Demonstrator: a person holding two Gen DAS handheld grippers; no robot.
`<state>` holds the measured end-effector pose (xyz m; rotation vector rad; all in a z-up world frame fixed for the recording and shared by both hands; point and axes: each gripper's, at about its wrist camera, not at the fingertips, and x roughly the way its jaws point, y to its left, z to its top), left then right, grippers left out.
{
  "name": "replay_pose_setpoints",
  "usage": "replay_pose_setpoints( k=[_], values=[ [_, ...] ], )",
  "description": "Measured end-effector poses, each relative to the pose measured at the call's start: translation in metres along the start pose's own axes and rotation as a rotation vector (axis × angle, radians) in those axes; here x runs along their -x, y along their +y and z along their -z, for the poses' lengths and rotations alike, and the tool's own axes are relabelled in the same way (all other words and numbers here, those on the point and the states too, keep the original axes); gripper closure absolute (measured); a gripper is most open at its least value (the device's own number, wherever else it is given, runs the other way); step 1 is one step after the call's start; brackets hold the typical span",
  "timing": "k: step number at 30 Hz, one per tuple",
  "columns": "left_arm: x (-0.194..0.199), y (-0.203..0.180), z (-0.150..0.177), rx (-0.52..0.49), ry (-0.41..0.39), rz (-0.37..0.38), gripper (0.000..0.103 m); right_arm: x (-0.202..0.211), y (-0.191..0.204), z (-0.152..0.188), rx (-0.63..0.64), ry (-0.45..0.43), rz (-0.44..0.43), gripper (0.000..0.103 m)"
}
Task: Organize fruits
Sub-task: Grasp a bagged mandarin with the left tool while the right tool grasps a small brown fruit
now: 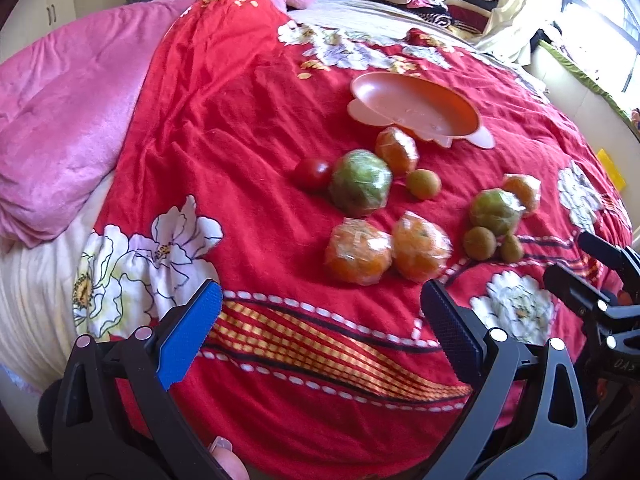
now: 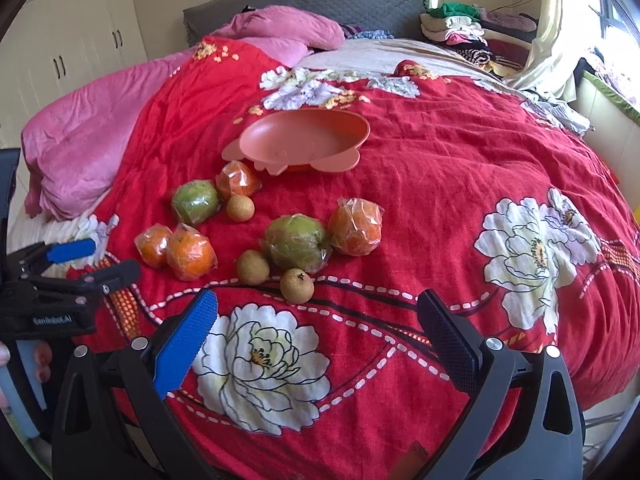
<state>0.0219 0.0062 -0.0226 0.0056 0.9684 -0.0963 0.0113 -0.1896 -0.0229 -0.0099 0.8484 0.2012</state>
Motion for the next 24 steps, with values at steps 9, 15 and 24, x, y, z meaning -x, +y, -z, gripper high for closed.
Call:
replay_pose_setpoints(
  k=[9, 15, 24],
  values=[
    [-0.016, -0.003, -0.009, -0.073, 0.013, 0.011, 0.024, -0.029, -0.004, -0.001, 0.004, 0.055, 0.015, 0.004],
    [-0.022, -0.004, -0.014, -0.096, 0.030, 0.093, 0.051, -0.033, -0.004, -0.002, 0.011, 0.055, 0.007, 0.006],
    [-0.030, -0.002, -0.022, -0.106, 0.032, 0.194, 0.065, -0.029, -0.009, -0.001, -0.006, 0.053, -0.026, 0.046]
  ],
)
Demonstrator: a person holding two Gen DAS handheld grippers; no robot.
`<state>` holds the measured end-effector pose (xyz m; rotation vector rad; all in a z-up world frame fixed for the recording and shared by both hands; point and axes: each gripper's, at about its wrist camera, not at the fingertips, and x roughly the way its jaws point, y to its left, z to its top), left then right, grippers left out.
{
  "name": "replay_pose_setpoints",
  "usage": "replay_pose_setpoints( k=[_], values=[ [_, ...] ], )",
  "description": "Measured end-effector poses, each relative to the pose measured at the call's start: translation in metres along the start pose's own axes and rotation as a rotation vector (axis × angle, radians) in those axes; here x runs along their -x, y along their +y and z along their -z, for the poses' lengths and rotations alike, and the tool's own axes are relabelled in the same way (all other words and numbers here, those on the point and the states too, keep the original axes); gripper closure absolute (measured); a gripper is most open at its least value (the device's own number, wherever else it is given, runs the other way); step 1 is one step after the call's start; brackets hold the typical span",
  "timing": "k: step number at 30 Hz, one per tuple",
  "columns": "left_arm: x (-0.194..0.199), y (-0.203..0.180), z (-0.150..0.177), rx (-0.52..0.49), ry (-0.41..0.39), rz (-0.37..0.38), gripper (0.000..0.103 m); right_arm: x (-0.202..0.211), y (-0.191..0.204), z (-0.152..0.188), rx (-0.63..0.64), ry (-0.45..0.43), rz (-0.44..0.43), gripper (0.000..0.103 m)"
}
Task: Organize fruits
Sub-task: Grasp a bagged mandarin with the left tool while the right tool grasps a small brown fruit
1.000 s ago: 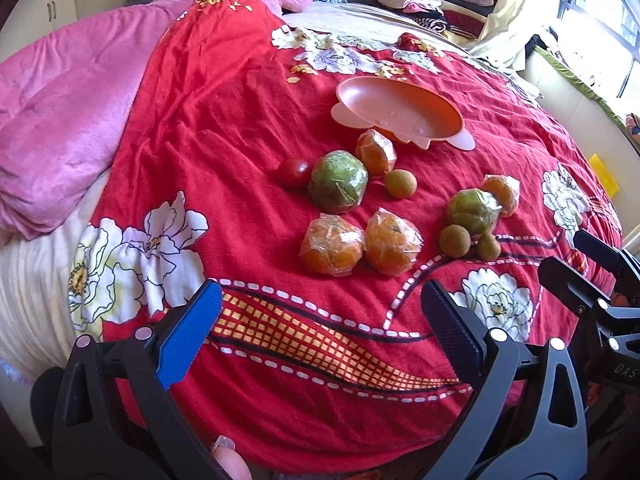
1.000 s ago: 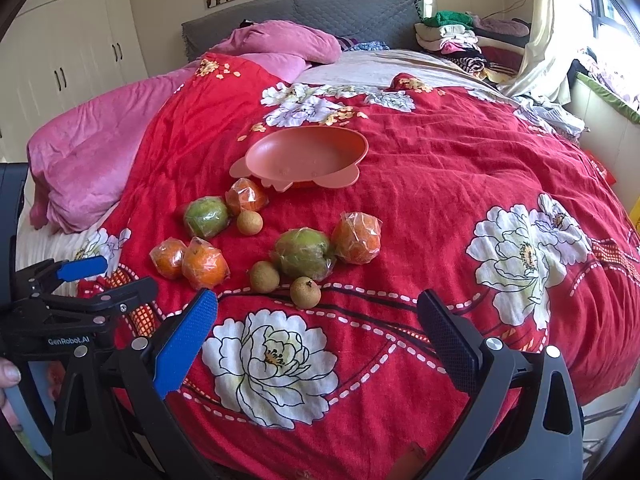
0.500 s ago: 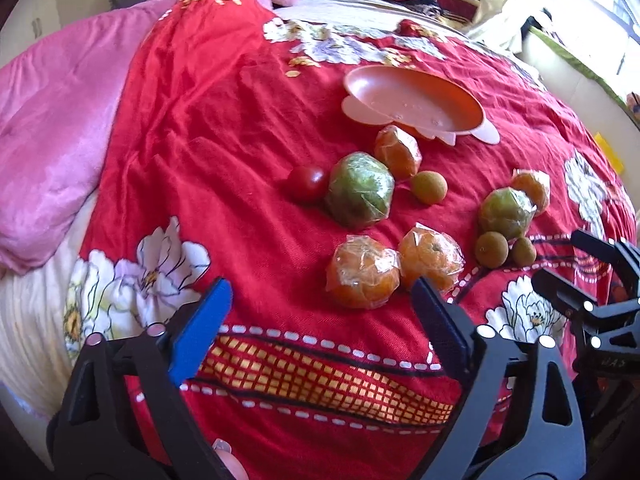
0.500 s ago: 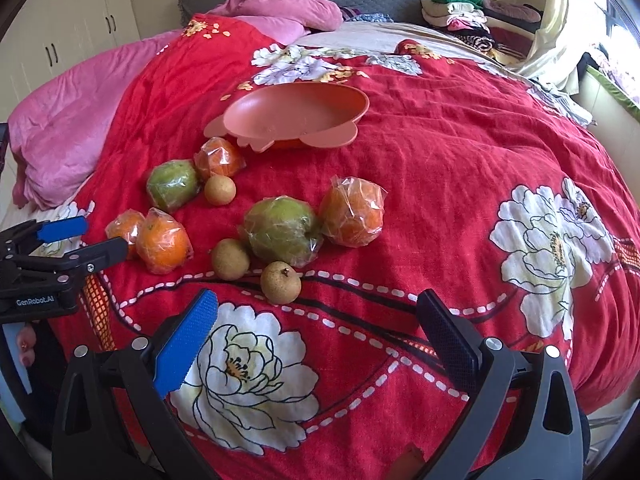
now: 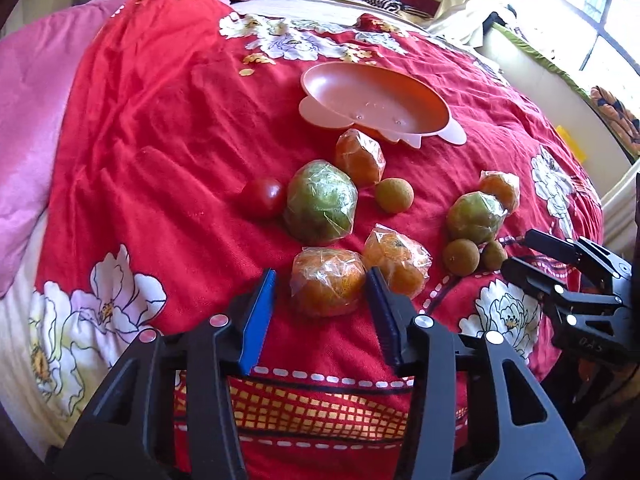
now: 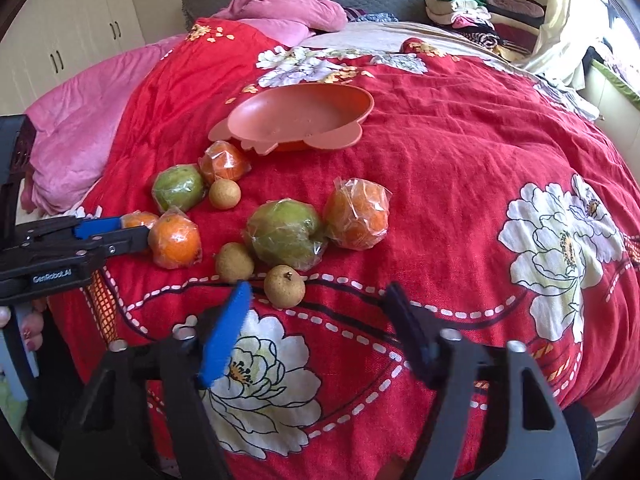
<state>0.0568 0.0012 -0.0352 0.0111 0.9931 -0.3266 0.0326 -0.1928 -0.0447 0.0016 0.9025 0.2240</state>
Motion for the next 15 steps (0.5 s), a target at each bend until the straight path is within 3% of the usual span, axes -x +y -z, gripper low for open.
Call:
replay_pose_setpoints(
  k=[8, 15],
  values=[
    [-0.001, 0.001, 0.001, -0.010, 0.017, 0.036, 0.066, -0.009, 0.009, 0.001, 0.051, 0.033, -0.045, 0.073],
    [-0.002, 0.005, 0.002, -0.024, 0.027, 0.045, 0.063, -0.020, 0.011, -0.004, 0.064, 0.042, -0.073, 0.078]
  ],
)
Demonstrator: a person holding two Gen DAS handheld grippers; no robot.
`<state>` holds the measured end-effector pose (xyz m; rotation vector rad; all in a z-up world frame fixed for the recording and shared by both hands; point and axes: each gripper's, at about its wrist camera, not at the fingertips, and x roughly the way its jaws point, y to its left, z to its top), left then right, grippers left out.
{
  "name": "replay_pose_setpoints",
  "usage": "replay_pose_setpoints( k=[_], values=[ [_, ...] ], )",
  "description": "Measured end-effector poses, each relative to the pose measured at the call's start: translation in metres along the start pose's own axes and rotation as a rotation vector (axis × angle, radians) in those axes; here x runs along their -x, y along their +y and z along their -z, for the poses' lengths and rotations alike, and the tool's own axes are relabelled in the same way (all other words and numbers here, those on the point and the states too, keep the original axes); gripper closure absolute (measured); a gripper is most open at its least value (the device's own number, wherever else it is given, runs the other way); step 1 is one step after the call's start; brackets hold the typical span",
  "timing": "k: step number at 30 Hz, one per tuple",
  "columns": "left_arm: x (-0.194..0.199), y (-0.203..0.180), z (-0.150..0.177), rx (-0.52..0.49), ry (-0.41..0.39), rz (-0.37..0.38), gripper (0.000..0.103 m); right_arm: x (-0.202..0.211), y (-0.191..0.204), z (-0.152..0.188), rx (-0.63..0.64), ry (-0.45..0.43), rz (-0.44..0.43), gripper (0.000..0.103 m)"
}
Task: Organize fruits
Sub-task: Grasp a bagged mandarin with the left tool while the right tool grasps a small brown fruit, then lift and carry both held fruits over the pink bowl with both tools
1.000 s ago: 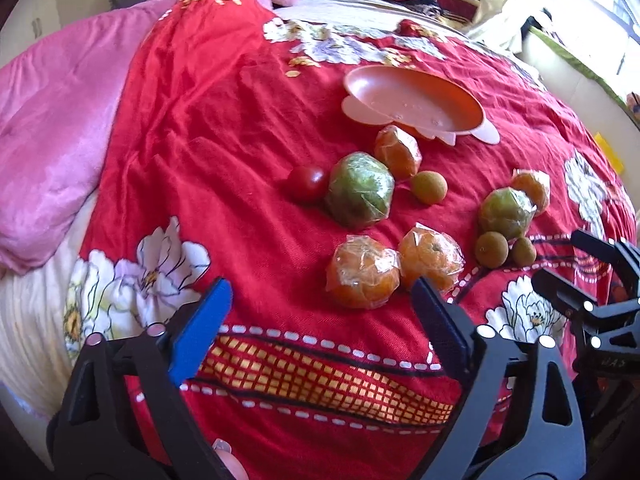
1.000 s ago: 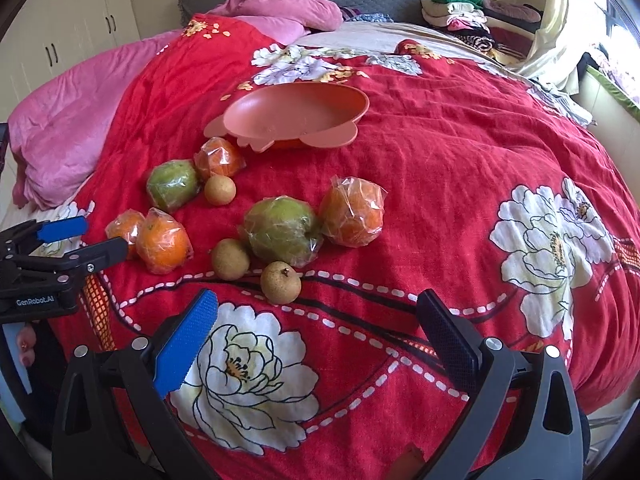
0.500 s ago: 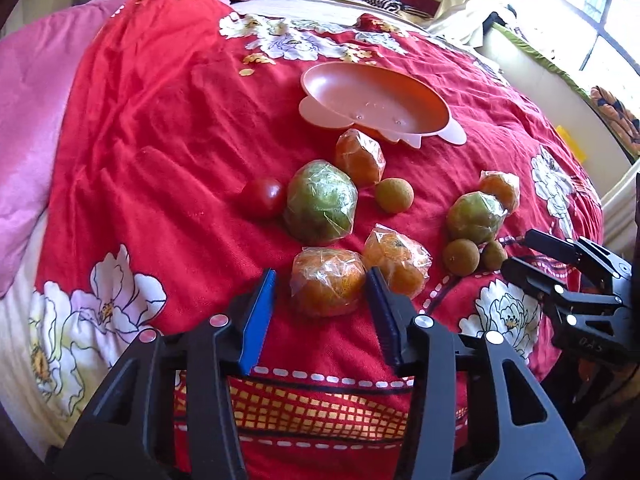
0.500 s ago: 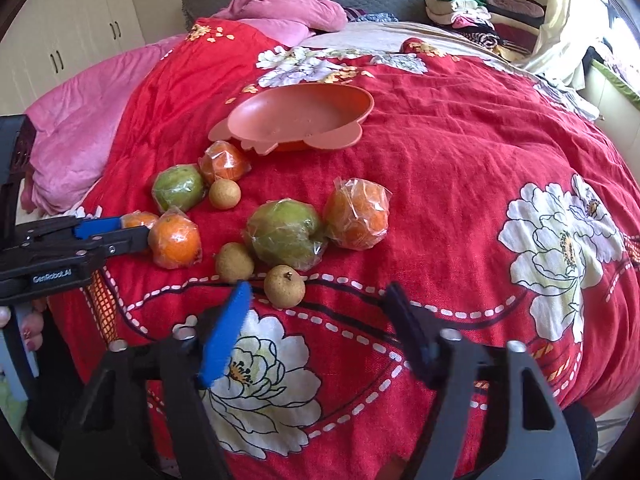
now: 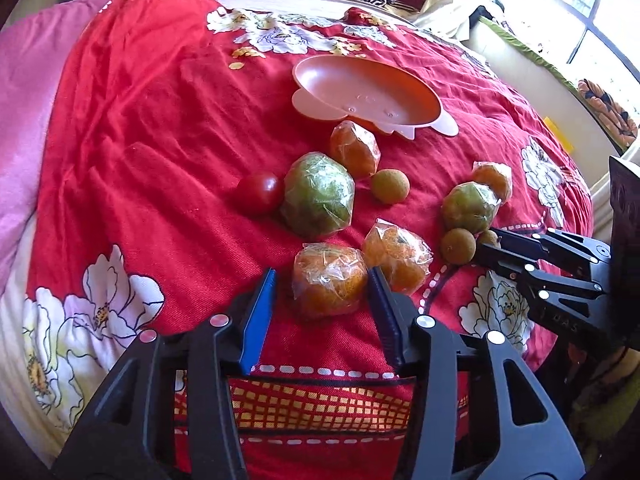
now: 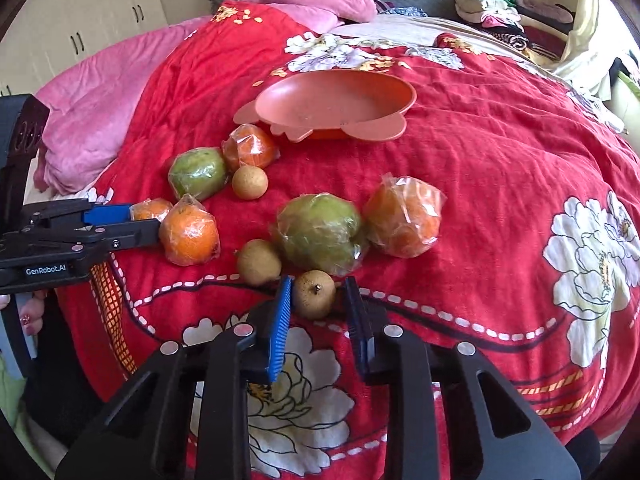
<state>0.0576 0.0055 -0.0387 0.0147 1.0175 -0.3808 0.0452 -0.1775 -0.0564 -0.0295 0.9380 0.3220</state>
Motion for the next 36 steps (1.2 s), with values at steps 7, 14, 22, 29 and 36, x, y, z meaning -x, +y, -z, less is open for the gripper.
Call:
replay_pose_setpoints(
  k=[7, 14, 22, 29, 36],
  values=[
    [-0.007, 0.001, -0.004, 0.010, 0.004, 0.000, 0.061, -0.006, -0.004, 0.001, -0.017, 0.001, -0.022, 0.080],
    [-0.005, 0.005, -0.001, 0.014, 0.004, 0.001, 0.059, 0.003, -0.013, 0.003, -0.056, -0.001, -0.064, 0.082],
    [-0.012, -0.002, -0.001, -0.011, 0.020, -0.051, 0.053, 0.005, -0.011, 0.003, -0.047, -0.009, -0.062, 0.082],
    [-0.012, -0.002, -0.005, -0.012, 0.008, -0.063, 0.071, 0.013, -0.013, 0.003, -0.059, -0.028, -0.073, 0.082],
    [0.006, -0.003, -0.014, 0.003, -0.017, -0.026, 0.072, 0.024, -0.018, 0.000, -0.080, -0.052, -0.082, 0.082]
  ],
)
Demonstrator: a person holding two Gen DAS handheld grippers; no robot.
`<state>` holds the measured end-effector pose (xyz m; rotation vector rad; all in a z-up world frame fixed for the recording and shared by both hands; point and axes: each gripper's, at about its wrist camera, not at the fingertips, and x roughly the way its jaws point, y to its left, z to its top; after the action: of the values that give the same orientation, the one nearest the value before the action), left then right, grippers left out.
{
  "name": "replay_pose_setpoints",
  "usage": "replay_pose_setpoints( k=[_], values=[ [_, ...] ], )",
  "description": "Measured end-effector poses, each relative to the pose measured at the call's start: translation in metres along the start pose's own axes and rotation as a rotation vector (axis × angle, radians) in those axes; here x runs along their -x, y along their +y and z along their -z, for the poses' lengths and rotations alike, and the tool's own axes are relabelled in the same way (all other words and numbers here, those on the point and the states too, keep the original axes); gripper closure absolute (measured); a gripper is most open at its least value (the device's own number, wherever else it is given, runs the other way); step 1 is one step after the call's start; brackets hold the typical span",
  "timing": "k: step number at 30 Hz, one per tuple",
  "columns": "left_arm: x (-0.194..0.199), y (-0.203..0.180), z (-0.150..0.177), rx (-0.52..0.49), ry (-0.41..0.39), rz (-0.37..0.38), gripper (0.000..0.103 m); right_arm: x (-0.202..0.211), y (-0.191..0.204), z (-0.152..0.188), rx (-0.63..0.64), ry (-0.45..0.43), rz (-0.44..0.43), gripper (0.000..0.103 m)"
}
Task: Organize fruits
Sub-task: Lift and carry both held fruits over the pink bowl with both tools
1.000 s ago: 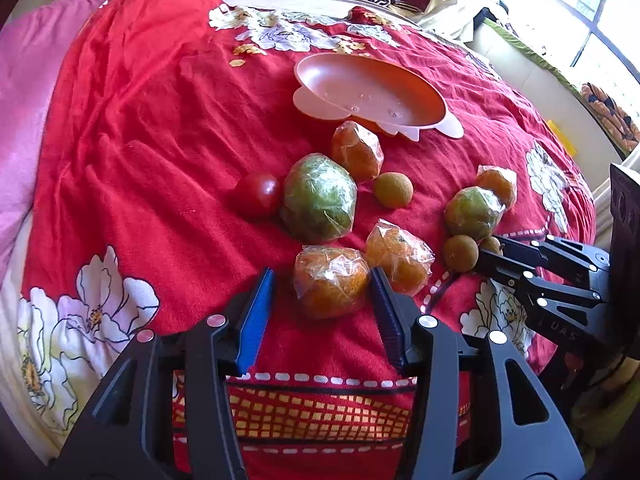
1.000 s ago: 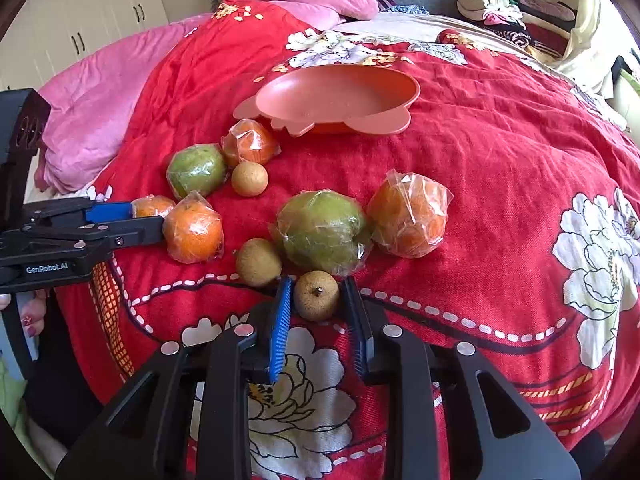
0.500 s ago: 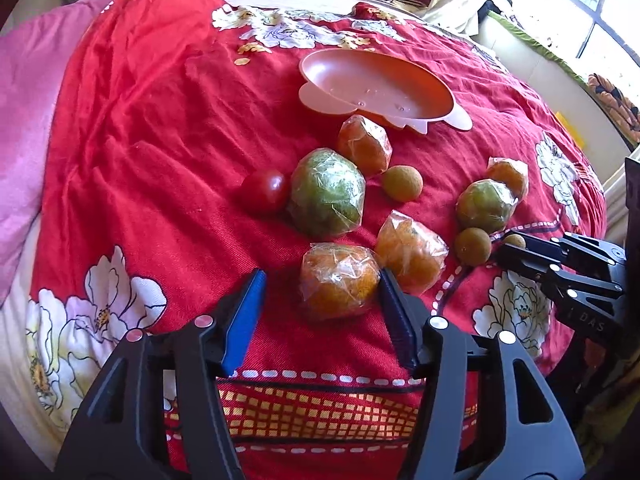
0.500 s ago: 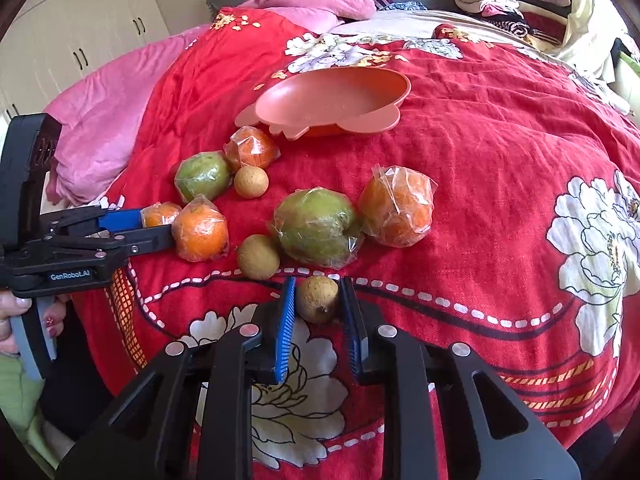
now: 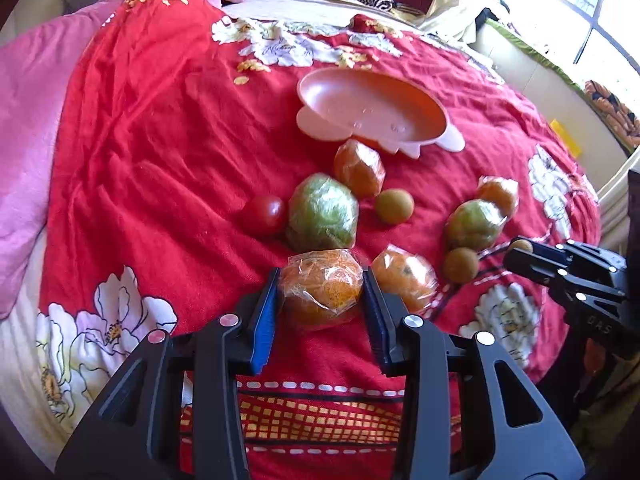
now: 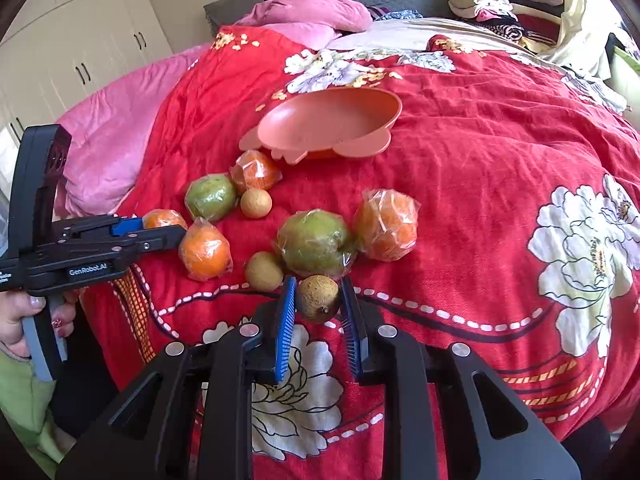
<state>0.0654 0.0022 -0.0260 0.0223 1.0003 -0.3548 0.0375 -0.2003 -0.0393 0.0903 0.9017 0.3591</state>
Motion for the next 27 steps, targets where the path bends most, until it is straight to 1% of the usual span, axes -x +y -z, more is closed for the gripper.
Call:
replay_pose_setpoints(
  k=[7, 10, 18, 27],
  values=[
    [0.021, -0.009, -0.022, 0.006, -0.054, 0.032, 0.072, 0.018, 0.000, -0.014, 0.002, -0.049, -0.011, 0.082],
    [0.024, -0.014, -0.032, -0.002, -0.065, 0.028, 0.072, 0.026, -0.002, -0.023, 0.004, -0.070, -0.019, 0.082],
    [0.015, -0.022, -0.058, -0.011, -0.067, 0.040, 0.072, 0.033, -0.003, -0.046, 0.037, -0.111, -0.013, 0.082],
    [-0.005, -0.029, -0.090, -0.024, -0.058, 0.056, 0.072, 0.020, -0.007, -0.077, 0.048, -0.129, -0.019, 0.082]
  ],
)
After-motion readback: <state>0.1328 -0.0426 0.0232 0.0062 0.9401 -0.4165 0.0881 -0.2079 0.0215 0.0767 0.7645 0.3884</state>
